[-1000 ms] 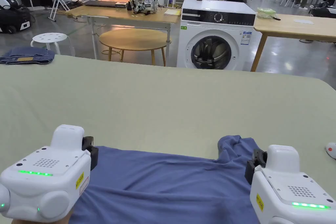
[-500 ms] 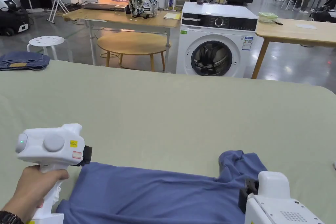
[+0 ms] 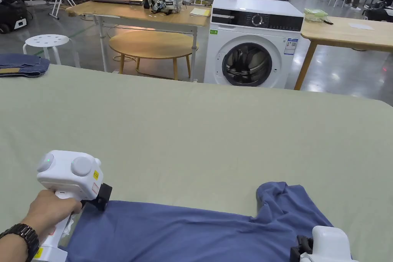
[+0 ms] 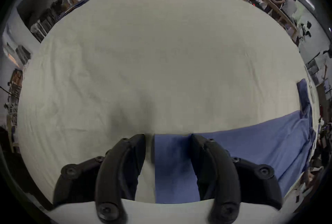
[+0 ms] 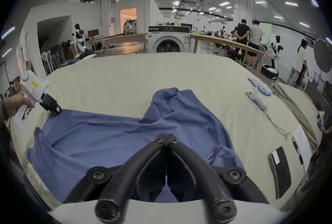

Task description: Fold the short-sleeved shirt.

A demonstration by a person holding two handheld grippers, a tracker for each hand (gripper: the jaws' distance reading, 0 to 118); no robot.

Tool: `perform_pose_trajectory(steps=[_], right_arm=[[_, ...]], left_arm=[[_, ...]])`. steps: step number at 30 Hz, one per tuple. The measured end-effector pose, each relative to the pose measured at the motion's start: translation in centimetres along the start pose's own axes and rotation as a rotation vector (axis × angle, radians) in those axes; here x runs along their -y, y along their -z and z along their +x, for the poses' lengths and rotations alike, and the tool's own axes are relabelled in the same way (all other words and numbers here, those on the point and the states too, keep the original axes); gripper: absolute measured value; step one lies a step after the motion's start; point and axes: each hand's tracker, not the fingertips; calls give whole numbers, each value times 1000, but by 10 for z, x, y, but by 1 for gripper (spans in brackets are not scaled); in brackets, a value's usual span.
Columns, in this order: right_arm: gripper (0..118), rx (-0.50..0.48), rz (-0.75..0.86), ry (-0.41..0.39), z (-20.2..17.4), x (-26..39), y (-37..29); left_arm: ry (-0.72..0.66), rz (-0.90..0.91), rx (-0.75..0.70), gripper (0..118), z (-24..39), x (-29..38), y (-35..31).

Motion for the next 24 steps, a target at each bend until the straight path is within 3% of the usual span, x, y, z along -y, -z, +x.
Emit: perform_pose_trajectory(steps=[1,3,10,11,12,13,14,19,24], right_arm=[[0,1,-5,2,0,0,1],[0,-3,-20,2,1,1,5],[1,3,-96,9,21,-13,31],[9,11,-112,2,27,-20,38],[27,26,-120,-3,35,-28,47],[53,29,-135,-7,41,-37,54],[64,35,-160,-17,47,-47,65],[67,41,-263,-39,67,-94,120],[69,49,-399,-111,85,-110,177]], left_arm=[[-4,8,-9,36,-4,-2,0],[23,58,-23,1,2,1,-6],[33,147,23,0,-4,9,-25],[32,164,29,0,-5,12,-31],[30,176,36,0,-6,16,-39],[34,186,39,0,-6,17,-40],[38,202,38,0,-7,20,-45],[12,244,64,0,-12,32,-58],[-1,252,66,0,-12,42,-56]])
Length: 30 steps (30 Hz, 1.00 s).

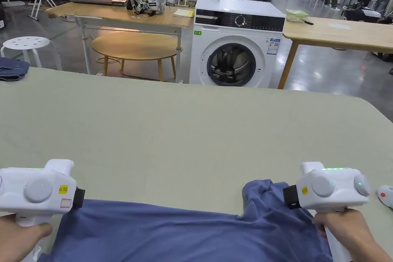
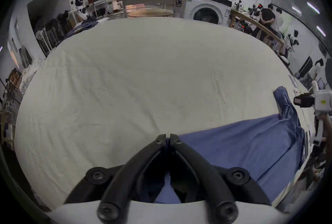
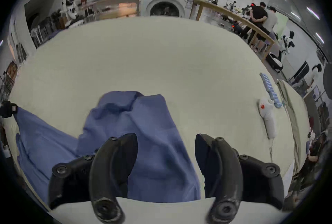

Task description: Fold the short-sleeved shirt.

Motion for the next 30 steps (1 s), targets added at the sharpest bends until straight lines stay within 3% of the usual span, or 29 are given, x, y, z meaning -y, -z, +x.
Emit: perform_pose_trajectory(steps=[5,7,9,10,11,17,30], right_arm=[[67,-19,-151,74,18,-3,39],[43,-77,-177,82,21,1,43],[25,-40,-133,78,16,7,36],[6,-29,-135,67,14,8,37],[0,-30,-132,52,13,9,38],[0,-76,-42,103,15,25,5],[0,-93,182,105,23,94,-147]], left_arm=[[-17,-14,-5,0,-3,8,2],[-16,-19,-8,0,-4,8,3],[-10,-19,-12,0,-3,9,3],[-8,-19,-15,0,-3,9,3],[-8,-19,-16,0,-3,8,2],[-9,-5,-18,0,2,13,-7],[-41,117,15,0,-20,39,-80]])
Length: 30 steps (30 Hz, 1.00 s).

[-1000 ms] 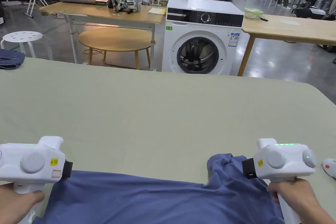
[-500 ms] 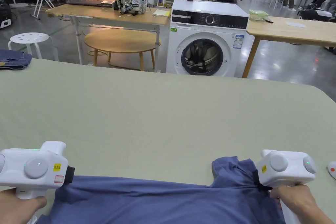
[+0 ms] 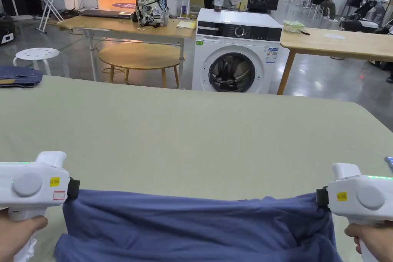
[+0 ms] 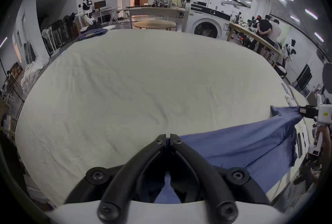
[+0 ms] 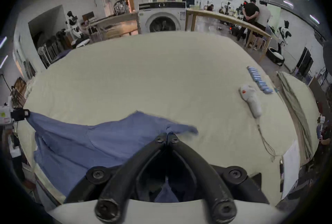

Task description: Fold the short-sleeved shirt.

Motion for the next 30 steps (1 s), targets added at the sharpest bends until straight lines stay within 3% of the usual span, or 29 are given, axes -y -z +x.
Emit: perform_pose_trajectory(steps=[6,16,22,30], right_arm=[[0,9,28,-7,20,31,-31],[0,39,-22,-44,17,114,-71],[0,96,-152,-75,12,161,-64],[0,107,-239,-36,17,194,-9]], left_arm=[[11,38,35,0,-9,26,-34],[22,9,69,0,-21,93,-61],[38,-109,60,0,-25,135,-48],[71,-213,7,0,-23,166,-5]])
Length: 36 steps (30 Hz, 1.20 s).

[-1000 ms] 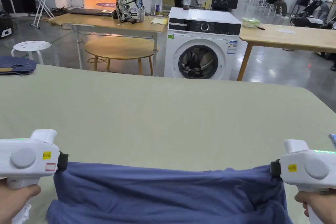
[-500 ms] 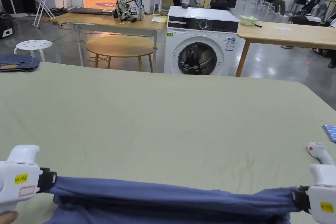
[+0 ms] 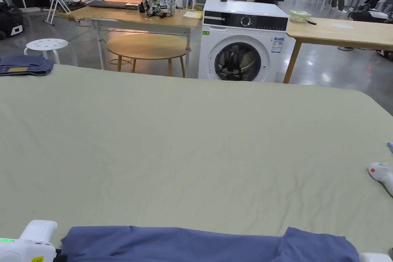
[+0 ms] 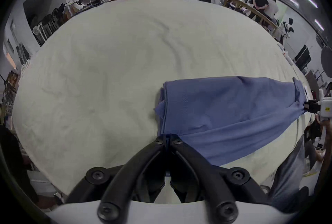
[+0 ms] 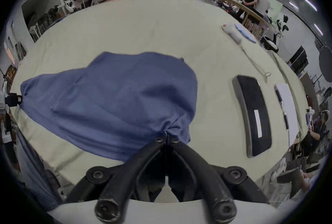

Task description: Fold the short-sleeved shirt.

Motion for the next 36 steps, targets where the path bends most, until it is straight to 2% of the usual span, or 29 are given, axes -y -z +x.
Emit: perform_pose_trajectory(steps=[4,6,7,9,10,13,17,22,25,26,27,28,31,32,36], right_arm=[[1,16,16,-15,-3,1,6],[9,41,17,-39,-6,-2,0],[30,65,22,-43,-8,-5,-6],[68,137,59,-35,-9,-10,-23],[73,147,91,-28,-10,-14,-29],[73,126,194,-11,-20,-29,-51],[73,89,365,17,-43,-50,-60],[73,34,610,90,-81,-64,-64],[70,4,761,98,-110,-65,-84],[62,-1,807,95,-118,-66,-90],[49,5,851,96,-126,-68,-94],[29,-1,877,91,-133,-70,-99],[7,-19,952,74,-151,-74,-109],[0,-20,966,64,-155,-78,-110],[0,-51,978,59,-169,-84,-115]], left_arm=[[-17,-3,-11,0,-4,-4,6],[-18,-3,-10,0,-6,-7,2],[-26,-3,-10,5,-6,-9,-1],[-63,36,-13,23,-3,-14,-13],[-74,60,-10,33,-1,-17,-17],[-102,157,31,42,9,-30,-30],[-56,294,47,42,38,-47,-38],[15,508,-15,42,74,-66,-44],[41,651,-40,42,94,-72,-55],[49,701,-45,42,99,-73,-60],[51,746,-57,40,103,-73,-65],[57,793,-72,35,107,-73,-70],[73,879,-130,4,123,-73,-87],[75,890,-150,0,125,-73,-90],[73,900,-128,0,122,-73,-98]])
